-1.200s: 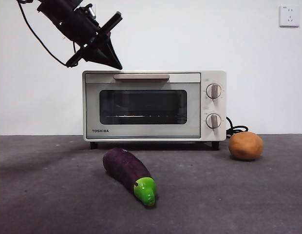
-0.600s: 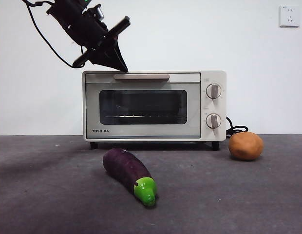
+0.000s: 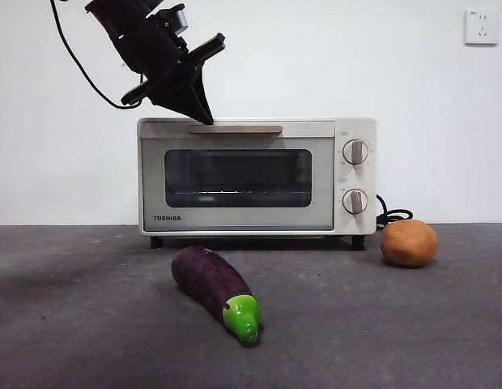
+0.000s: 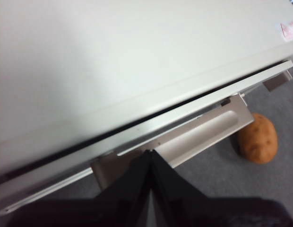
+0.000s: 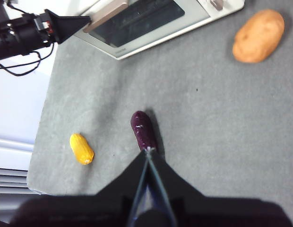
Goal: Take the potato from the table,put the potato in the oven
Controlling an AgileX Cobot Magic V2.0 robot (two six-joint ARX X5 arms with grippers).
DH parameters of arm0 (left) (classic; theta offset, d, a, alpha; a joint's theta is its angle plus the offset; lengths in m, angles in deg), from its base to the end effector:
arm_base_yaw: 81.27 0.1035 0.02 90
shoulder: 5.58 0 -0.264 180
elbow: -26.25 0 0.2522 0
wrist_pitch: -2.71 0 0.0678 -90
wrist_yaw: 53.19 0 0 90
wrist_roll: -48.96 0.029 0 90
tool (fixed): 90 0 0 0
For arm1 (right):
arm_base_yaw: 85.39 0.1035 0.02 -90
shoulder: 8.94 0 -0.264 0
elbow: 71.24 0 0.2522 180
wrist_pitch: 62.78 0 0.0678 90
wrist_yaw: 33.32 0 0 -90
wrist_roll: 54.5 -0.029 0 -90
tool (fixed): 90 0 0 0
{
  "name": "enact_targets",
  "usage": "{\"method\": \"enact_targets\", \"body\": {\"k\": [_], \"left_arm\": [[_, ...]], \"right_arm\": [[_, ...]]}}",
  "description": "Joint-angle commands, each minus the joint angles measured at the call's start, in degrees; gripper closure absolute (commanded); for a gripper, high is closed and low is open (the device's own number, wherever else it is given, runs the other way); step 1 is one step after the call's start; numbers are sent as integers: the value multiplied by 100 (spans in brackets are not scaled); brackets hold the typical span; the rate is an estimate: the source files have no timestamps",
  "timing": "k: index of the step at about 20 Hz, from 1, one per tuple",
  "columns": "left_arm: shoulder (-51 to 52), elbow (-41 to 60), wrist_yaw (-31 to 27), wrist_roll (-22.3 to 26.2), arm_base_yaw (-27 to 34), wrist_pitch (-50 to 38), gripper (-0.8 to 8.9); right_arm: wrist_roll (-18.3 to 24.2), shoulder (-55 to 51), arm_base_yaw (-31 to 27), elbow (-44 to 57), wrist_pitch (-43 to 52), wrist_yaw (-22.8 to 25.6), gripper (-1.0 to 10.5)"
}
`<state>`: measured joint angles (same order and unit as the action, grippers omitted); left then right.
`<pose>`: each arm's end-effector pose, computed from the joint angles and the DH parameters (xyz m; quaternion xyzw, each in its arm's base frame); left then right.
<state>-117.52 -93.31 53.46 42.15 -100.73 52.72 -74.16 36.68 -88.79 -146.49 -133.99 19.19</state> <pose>0.4114 -0.1542 0.3174 -0.0438 0.3780 -0.2670 0.8854 0.1233 0.0104 0.3566 0.2748 0.3745 0.2132 0.8595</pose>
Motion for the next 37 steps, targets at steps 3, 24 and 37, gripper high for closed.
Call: {"method": "enact_targets", "body": {"k": [3, 24, 37], "left_arm": [[-155, 125, -173, 426, -122, 645, 819], [-181, 302, -1246, 697, -850, 1812, 820], [-448, 590, -1545, 568, -988, 2361, 820]], "right_arm": [[160, -4, 0, -26, -164, 0, 946], [905, -13, 0, -26, -608, 0, 946], [1244, -13, 0, -26, -605, 2, 946]]}}
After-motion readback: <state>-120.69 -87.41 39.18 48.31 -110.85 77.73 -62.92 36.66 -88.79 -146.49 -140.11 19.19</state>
